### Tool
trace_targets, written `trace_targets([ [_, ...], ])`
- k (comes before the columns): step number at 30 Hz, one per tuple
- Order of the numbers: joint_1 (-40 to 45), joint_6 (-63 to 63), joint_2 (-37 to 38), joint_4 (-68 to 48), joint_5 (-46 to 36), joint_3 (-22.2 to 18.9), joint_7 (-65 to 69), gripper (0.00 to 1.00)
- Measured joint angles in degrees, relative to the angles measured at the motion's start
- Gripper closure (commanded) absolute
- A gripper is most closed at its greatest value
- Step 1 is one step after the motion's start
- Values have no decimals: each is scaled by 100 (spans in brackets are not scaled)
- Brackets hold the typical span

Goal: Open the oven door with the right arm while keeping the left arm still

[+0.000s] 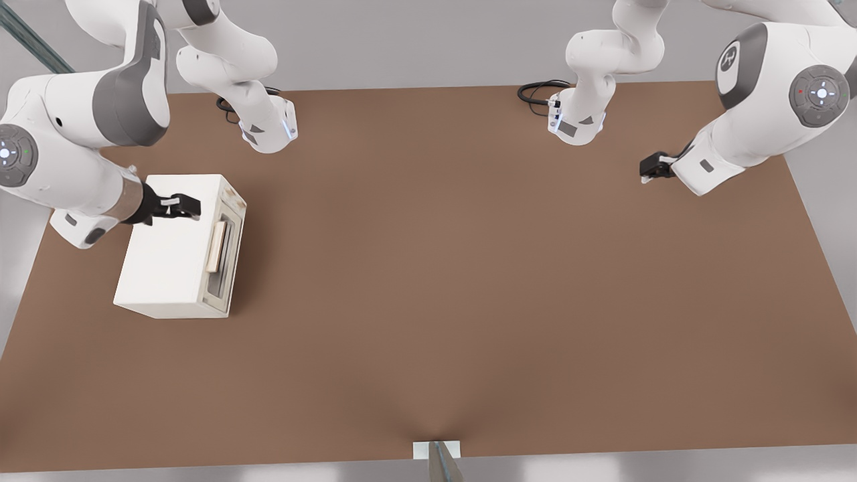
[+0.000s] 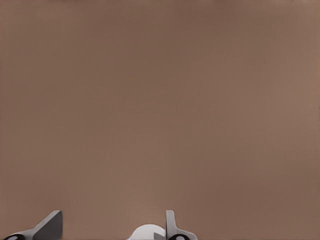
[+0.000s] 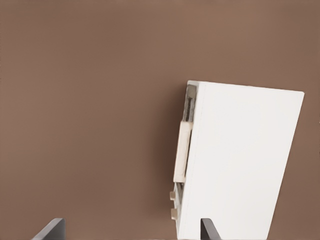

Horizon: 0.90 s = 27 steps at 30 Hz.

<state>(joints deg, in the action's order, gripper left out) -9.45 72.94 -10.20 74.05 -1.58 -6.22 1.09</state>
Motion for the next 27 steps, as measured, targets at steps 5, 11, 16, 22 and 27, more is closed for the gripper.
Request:
trace_targets([
  [5,-467,185,-598,279,638,288,-136,79],
  [11,-1992,-263,-1721,429,2831,351,-954,79],
  [16,-2061,-459,-1690,1384,3617,102,-1823,79],
  [22,-2163,16,-1693,1832,4030,-220,-2580,79],
  [27,-2137,340,-1626,2363,4168,-271,-3137,79],
])
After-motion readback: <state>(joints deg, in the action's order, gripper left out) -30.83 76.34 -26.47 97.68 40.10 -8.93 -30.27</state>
